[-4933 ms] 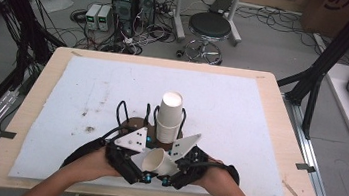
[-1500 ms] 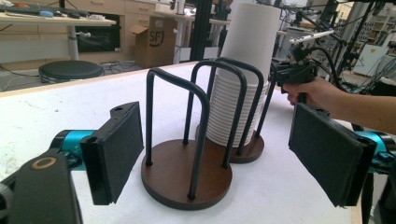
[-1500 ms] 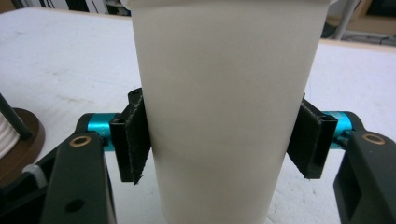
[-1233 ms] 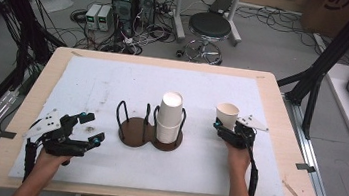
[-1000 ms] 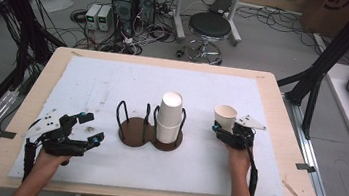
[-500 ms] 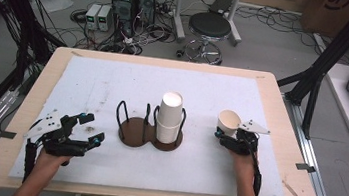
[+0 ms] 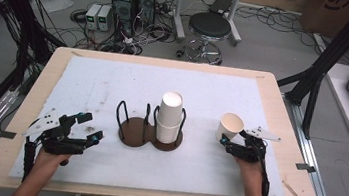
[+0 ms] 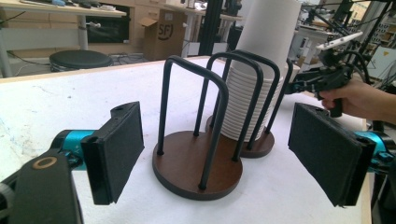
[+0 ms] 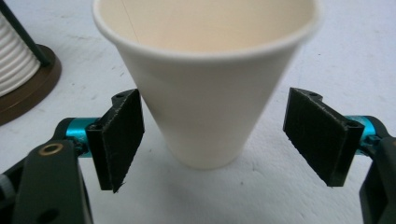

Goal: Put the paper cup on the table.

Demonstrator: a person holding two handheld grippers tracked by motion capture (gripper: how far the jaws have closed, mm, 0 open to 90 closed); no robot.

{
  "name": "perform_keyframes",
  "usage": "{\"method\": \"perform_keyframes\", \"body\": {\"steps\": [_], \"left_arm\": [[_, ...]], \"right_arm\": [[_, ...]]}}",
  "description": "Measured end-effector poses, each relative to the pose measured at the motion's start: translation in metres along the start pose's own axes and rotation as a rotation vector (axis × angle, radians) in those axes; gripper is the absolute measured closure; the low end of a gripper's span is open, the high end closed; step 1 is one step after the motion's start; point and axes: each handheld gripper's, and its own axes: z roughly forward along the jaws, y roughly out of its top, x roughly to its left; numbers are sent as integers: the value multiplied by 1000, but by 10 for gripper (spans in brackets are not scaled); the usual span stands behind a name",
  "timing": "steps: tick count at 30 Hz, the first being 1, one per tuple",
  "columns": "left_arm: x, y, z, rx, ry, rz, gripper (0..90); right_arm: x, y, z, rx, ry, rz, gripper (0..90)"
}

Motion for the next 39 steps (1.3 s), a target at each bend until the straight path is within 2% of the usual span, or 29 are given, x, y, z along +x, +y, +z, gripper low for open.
{"method": "perform_keyframes", "body": {"steps": [7, 10, 14, 16, 20, 25, 36, 39], "left_arm": [[1, -1, 0, -6, 12, -2, 179], [0, 0, -1, -17, 21, 0, 179], [1, 1, -3, -36, 45, 11, 179], [1, 1, -5, -43, 53, 17, 179], [2, 2, -8, -57, 73, 23, 179], [3, 1, -13, -65, 86, 23, 179], [-2, 2, -11, -68, 71, 36, 180], [-3, 2, -10, -68, 69, 36, 180]], "right_arm": [[5, -9, -27, -32, 10, -25, 210], [11, -10, -40, -79, 24, -30, 210], [22, -11, -60, -161, 66, -54, 210], [28, -11, -68, -194, 77, -81, 210], [36, -8, -76, -233, 88, -103, 210], [42, -6, -81, -242, 84, -127, 211], [45, -14, -87, -222, 69, -123, 211], [45, -14, -88, -234, 60, -118, 211]]}}
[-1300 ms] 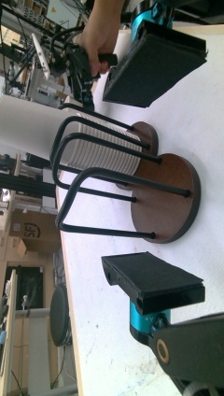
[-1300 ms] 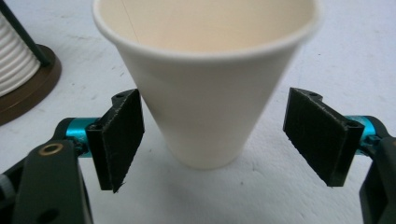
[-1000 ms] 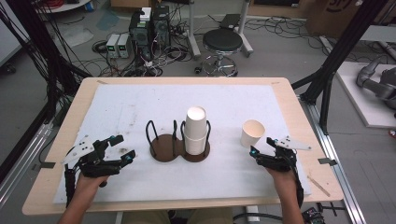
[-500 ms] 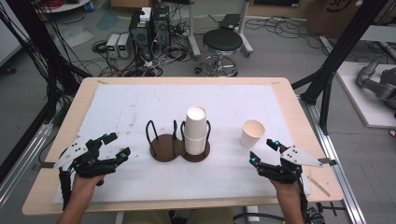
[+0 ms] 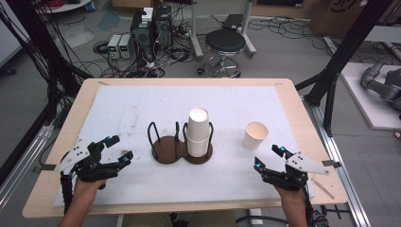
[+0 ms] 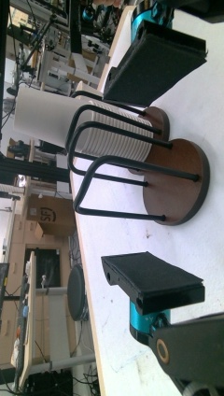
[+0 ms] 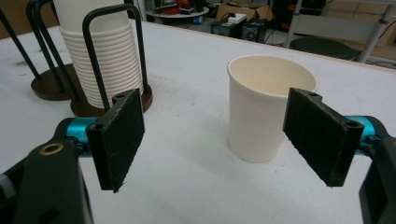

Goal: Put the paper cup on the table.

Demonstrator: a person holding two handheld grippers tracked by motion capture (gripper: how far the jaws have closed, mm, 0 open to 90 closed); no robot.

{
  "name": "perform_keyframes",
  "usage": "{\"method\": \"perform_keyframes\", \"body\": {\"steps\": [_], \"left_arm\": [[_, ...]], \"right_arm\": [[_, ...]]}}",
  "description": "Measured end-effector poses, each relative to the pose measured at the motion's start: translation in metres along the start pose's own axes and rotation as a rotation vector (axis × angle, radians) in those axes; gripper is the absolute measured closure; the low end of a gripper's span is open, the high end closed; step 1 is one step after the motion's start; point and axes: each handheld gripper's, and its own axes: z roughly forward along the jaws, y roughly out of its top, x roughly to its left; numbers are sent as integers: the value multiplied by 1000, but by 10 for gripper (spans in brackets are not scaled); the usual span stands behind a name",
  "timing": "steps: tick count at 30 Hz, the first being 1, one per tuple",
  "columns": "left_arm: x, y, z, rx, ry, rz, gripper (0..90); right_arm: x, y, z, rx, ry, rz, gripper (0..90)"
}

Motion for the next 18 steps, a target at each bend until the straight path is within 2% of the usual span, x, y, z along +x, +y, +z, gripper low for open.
{"method": "perform_keyframes", "body": {"steps": [8, 18], "left_arm": [[1, -1, 2, 11, -1, 0, 180], [0, -1, 1, 9, -4, 0, 180]], "right_arm": [[-1, -2, 1, 11, -6, -13, 211], [0, -1, 0, 0, -7, -19, 212]]}}
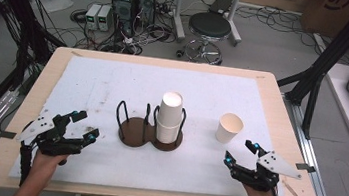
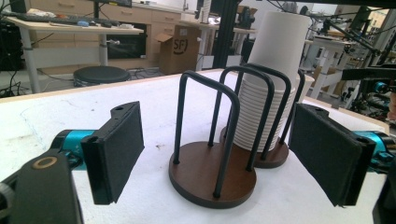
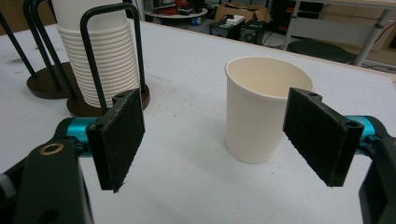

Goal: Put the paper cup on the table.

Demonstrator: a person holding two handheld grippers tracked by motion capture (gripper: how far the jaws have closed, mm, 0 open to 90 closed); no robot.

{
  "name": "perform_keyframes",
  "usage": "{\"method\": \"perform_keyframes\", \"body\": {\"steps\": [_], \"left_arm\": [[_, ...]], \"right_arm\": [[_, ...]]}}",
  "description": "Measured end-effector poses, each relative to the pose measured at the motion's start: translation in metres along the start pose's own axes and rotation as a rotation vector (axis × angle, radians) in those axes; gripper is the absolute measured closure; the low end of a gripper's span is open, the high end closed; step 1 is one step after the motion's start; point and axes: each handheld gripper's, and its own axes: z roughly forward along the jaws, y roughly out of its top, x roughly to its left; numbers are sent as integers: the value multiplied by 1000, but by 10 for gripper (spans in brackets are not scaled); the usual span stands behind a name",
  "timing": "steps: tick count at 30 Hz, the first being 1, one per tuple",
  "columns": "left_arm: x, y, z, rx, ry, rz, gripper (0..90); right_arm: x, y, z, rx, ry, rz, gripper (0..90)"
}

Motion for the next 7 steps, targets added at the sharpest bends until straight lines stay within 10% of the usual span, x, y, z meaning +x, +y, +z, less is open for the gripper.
{"method": "perform_keyframes", "body": {"steps": [7], "left_arm": [[0, 0, 0, 1, 1, 0, 180]], "right_arm": [[0, 1, -1, 1, -4, -3, 212]]}}
